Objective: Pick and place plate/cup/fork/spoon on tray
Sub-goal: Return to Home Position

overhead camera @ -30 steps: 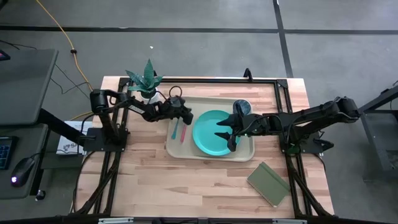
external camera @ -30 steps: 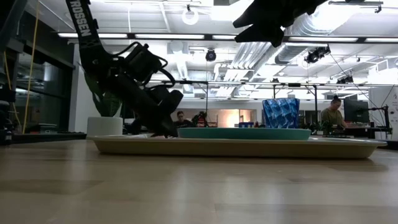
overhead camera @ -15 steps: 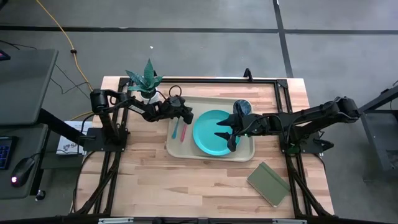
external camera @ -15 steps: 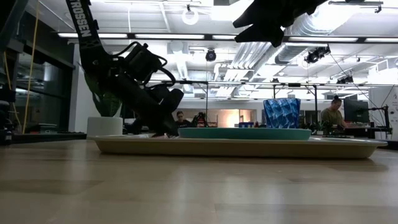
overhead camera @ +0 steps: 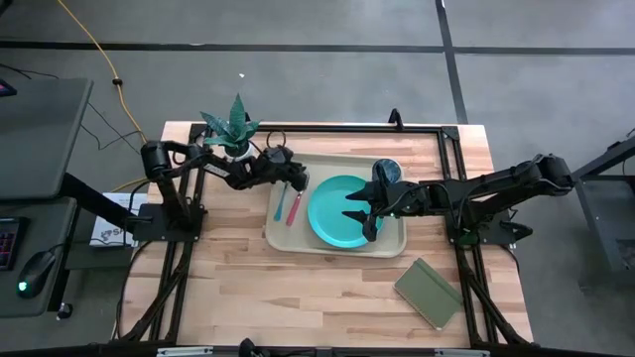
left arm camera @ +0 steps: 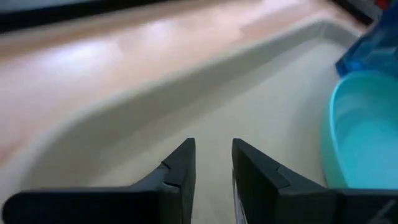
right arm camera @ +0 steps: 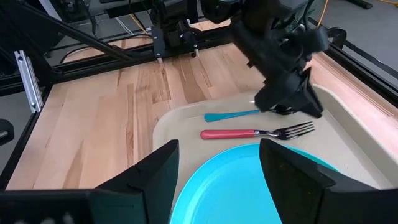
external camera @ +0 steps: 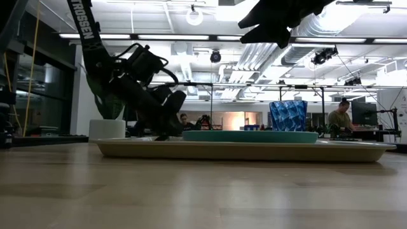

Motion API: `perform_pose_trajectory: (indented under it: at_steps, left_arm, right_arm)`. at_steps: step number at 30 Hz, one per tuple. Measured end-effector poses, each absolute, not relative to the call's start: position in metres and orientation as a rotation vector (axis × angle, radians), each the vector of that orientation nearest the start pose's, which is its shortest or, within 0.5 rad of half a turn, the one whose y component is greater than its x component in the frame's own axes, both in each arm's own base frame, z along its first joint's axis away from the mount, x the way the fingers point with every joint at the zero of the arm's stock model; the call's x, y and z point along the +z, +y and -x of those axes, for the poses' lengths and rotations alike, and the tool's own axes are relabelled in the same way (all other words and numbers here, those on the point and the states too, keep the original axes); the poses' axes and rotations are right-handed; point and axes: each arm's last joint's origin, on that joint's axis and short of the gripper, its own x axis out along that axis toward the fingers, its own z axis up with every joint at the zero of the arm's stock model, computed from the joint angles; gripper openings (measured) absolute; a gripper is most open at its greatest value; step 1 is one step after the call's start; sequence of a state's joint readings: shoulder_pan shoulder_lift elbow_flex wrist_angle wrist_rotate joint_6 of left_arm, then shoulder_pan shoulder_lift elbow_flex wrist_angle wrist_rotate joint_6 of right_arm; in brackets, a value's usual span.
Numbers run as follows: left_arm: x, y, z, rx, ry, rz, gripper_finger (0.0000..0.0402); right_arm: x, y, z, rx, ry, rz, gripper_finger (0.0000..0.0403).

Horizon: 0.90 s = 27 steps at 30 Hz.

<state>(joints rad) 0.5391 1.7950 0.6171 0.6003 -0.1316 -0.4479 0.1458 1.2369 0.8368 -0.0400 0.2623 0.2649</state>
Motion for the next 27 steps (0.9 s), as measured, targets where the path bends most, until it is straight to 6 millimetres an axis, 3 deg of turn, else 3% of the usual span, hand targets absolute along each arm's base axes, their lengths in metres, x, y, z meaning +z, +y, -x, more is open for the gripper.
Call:
perform_pose_trajectory:
  at_steps: [6, 13, 19, 27]
  left_arm:
    - [0.139, 0.169, -0.257, 0.728, 0.309, 0.527, 0.0104]
    - [0.206, 0.154, -0.242, 0.524, 0.168, 0.442, 0.0089]
    - [0.247, 0.098, -0.235, 0.342, 0.154, 0.267, 0.0010]
    - [0.272, 0.010, -0.213, 0.237, 0.214, 0.100, 0.0001]
  right_arm:
    - [0.272, 0.031, -0.267, -0.171, 0.413, -0.168, 0.0215]
    - [0.272, 0.032, -0.267, -0.148, 0.419, -0.114, 0.0215]
    - [0.271, 0.032, -0.267, -0.142, 0.431, -0.084, 0.0215]
    - [0.285, 0.029, -0.247, -0.144, 0.434, -0.091, 0.0215]
